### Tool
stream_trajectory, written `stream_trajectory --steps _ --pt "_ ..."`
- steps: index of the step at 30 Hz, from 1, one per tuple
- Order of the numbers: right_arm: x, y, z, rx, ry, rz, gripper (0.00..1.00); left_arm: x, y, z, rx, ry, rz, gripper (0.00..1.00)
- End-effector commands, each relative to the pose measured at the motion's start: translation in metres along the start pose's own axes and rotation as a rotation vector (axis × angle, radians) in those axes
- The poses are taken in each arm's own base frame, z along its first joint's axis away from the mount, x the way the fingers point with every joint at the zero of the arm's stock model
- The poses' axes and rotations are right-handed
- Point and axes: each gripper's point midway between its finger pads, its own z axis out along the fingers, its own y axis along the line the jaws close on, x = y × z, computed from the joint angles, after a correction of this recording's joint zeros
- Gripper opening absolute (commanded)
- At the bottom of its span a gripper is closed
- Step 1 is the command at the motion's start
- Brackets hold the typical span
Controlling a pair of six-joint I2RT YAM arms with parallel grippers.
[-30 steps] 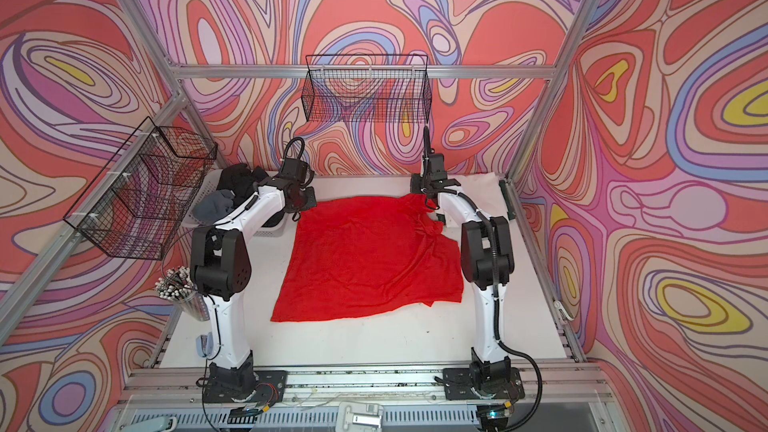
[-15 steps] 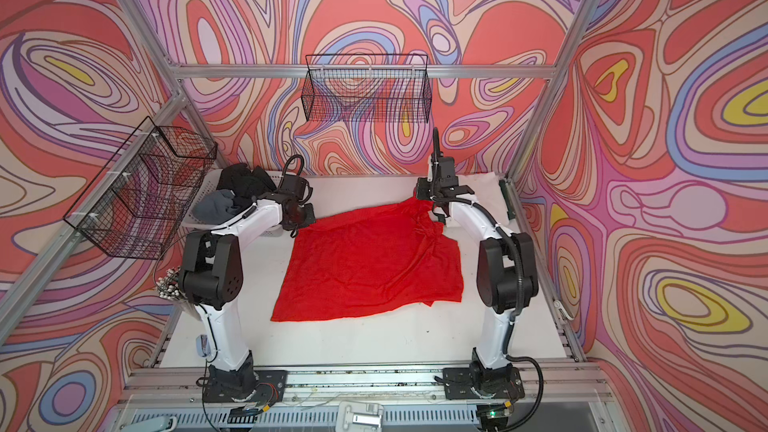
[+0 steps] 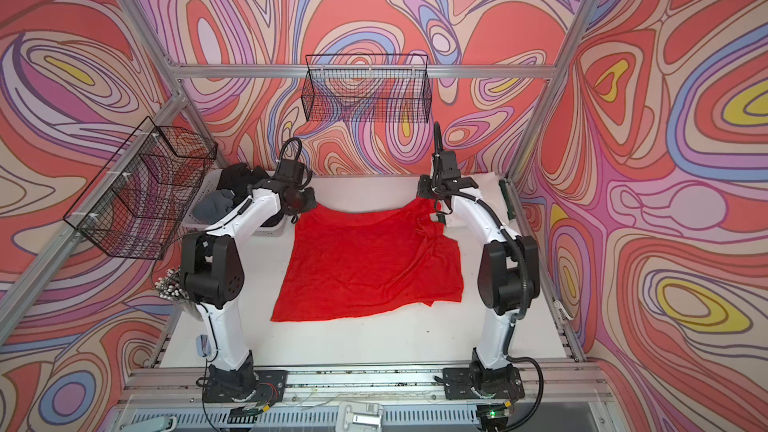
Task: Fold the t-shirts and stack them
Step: 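Lift the red t-shirt's far corners up with both grippers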
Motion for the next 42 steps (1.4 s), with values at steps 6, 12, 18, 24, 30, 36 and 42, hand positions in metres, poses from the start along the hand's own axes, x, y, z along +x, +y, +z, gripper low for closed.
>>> stream_trajectory --steps 6,12,18,24,30,36,42 --pt "-0.104 0.022 -0.077 0.008 -0.206 -0.051 0.0 -0.053 -0.052 -0.123 0.099 -0.177 0.073 0.0" --pt "-0.096 0.008 -0.225 0.064 -0.415 -0.095 0.0 0.0 -0.031 -0.262 0.212 -0.402 0.062 0.0" --pt "-0.099 0.019 -0.352 -0.008 -0.588 -0.093 0.0 0.035 -0.011 -0.378 0.315 -0.535 0.091 0.0" --pt "-0.116 0.028 -0.366 -0.034 -0.603 -0.083 0.0 0.027 0.005 -0.412 0.274 -0.606 0.071 0.0" --pt "-0.114 0.024 -0.309 -0.013 -0.542 -0.067 0.0 0.023 -0.005 -0.345 0.164 -0.501 0.097 0.0" --pt "-0.092 0.018 -0.205 -0.003 -0.41 -0.082 0.0 0.013 0.002 -0.245 0.027 -0.364 0.077 0.0" --pt "-0.075 0.004 -0.093 0.061 -0.269 -0.109 0.0 -0.017 0.008 -0.171 -0.112 -0.31 0.088 0.0"
